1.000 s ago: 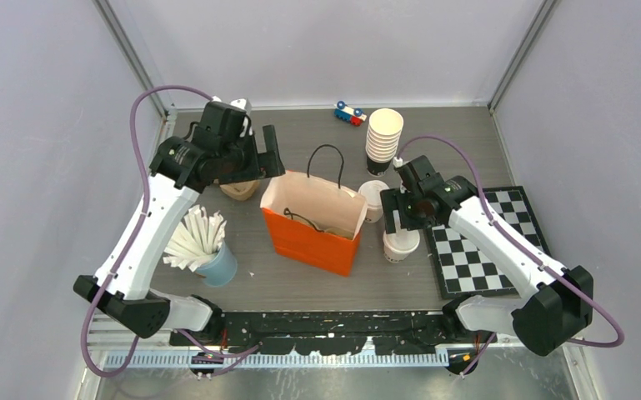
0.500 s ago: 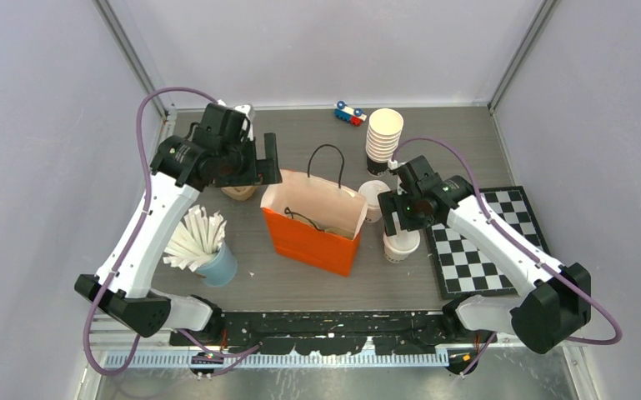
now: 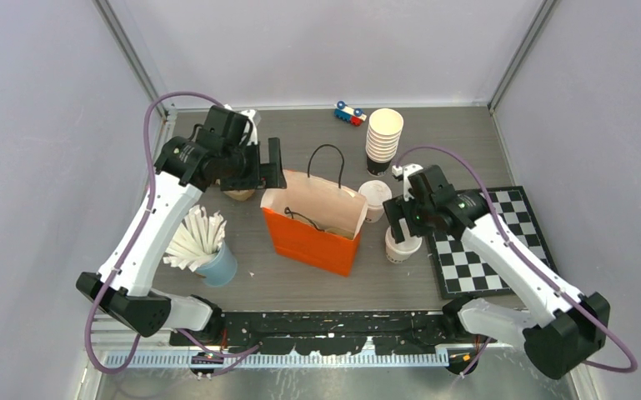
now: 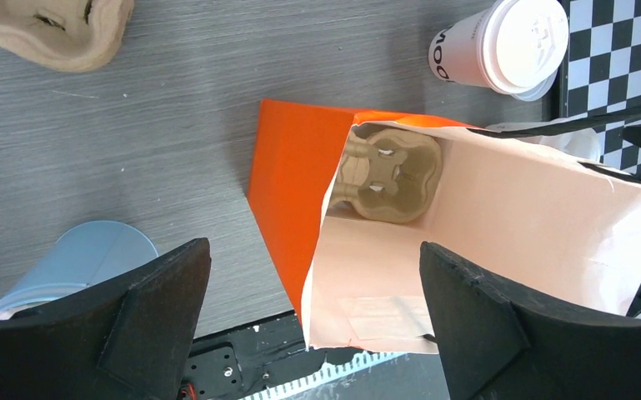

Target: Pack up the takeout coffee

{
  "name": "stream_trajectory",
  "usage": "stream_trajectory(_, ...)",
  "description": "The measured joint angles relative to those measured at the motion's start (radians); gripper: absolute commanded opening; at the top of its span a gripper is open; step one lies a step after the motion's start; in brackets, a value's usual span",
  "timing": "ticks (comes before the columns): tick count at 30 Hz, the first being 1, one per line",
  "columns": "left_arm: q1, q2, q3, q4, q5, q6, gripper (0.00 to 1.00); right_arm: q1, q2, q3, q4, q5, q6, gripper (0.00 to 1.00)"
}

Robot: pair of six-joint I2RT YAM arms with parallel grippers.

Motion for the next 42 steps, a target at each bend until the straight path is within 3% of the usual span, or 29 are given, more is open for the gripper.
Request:
stream_trajectory(6,0.0,0.003,-0.011,0.004,0.018,0.005,0.98,0.0,-0.134,-0.064,0.018,-0.038,-0.142,0.91)
stream_trajectory(13,0.0,0.005,-0.019,0.006,0.024,0.02,0.98,0.0,-0.154,-0.1,0.021,-0.149,-0.263,0.92)
stream_trajectory(42,0.0,0.019,-0.026,0.008,0.057,0.022,0.97,0.0,-0.09,-0.074,0.015,-0.157,-0.355,0.94)
